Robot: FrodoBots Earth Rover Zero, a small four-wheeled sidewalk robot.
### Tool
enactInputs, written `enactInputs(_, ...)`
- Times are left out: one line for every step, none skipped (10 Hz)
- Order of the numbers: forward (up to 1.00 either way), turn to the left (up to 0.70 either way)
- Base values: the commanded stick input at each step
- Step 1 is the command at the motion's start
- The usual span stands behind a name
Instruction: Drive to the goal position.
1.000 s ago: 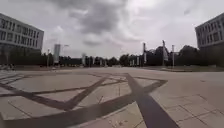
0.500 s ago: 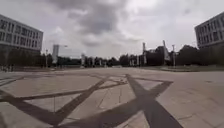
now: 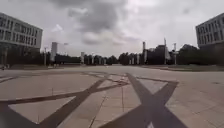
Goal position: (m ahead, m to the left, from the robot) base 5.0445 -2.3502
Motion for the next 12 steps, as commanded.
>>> enactInputs(0.70, 0.00)
enactInputs(0.70, 0.00)
enactInputs(0.70, 0.00)
enactInputs(0.70, 0.00)
enactInputs(0.70, 0.00)
enactInputs(0.70, 0.00)
enactInputs(0.70, 0.00)
enactInputs(0.70, 0.00)
enactInputs(0.70, 0.00)
enactInputs(0.70, 0.00)
enactInputs(0.70, 0.00)
enactInputs(0.70, 0.00)
